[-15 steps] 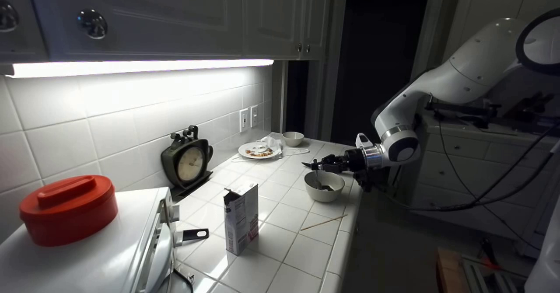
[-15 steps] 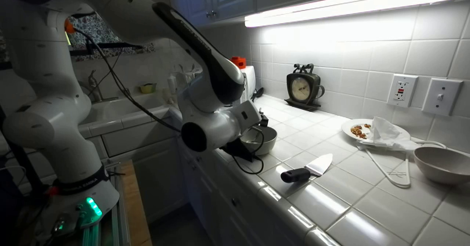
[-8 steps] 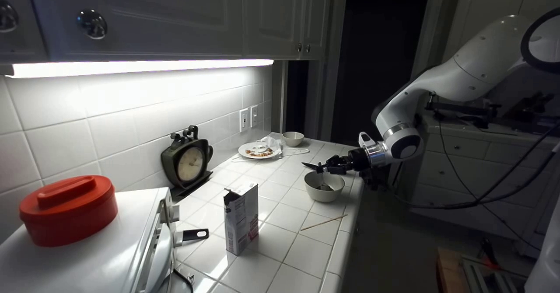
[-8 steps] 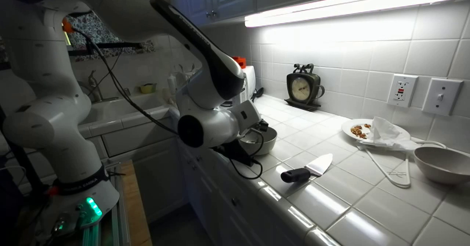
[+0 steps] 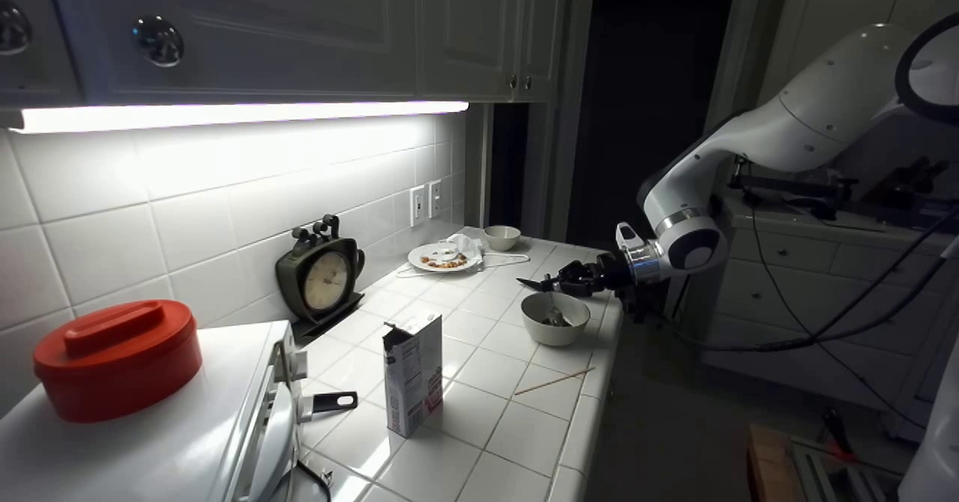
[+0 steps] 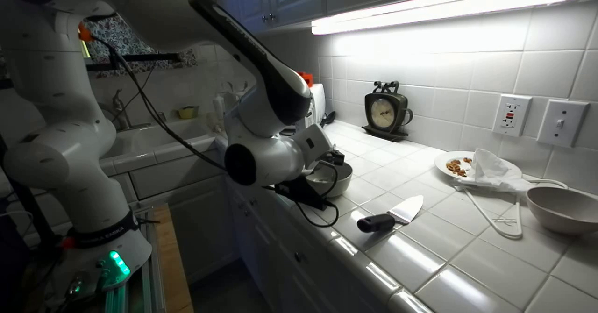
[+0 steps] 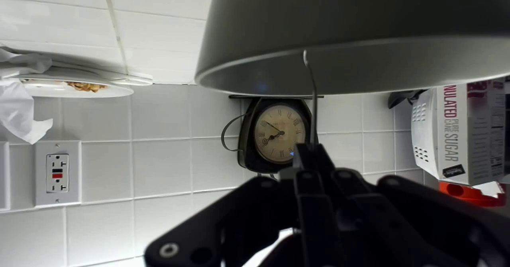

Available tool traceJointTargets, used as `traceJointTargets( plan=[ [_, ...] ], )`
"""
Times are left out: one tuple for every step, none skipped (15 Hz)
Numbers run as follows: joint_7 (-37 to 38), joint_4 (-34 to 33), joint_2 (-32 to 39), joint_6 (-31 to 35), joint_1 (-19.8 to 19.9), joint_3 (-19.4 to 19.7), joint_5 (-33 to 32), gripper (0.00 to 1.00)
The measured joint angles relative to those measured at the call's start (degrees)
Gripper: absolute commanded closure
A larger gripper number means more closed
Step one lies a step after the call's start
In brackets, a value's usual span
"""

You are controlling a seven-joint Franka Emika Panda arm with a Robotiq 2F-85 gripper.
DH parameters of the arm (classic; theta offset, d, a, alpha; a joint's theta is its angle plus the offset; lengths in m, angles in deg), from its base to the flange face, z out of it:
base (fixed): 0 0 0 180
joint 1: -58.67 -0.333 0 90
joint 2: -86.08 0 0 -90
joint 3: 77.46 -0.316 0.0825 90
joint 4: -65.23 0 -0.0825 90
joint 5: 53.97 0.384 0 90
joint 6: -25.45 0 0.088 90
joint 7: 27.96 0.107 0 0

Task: Use the spoon to stir up the contents in the bowl

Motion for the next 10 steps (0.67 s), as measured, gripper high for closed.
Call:
traceJointTargets(
  plan=[
    [-1.4, 0.0, 0.2, -0.2, 0.0, -0.1, 1.3, 0.99],
    [-2.8, 0.0, 0.4, -0.5, 0.0, -0.3, 2.7, 0.99],
    [-4.0, 0.0, 0.6, -0.9, -0.1, -0.4, 3.9, 0.99],
    [-5.2, 0.0, 1.0, -1.5, -0.1, -0.5, 5.1, 0.99],
    [-5.8, -0.1, 1.3, -2.2, -0.2, -0.5, 5.7, 0.99],
    [-6.3, -0.1, 1.6, -3.0, -0.2, -0.5, 6.2, 0.99],
    [-6.4, -0.1, 1.9, -3.7, -0.2, -0.5, 6.5, 0.99],
    [-6.4, -0.1, 2.2, -4.4, -0.2, -0.5, 6.6, 0.99],
    [-6.4, -0.1, 2.5, -5.0, -0.2, -0.5, 6.6, 0.99],
    [-6.3, -0.1, 2.8, -5.6, -0.2, -0.5, 6.6, 0.99]
  ],
)
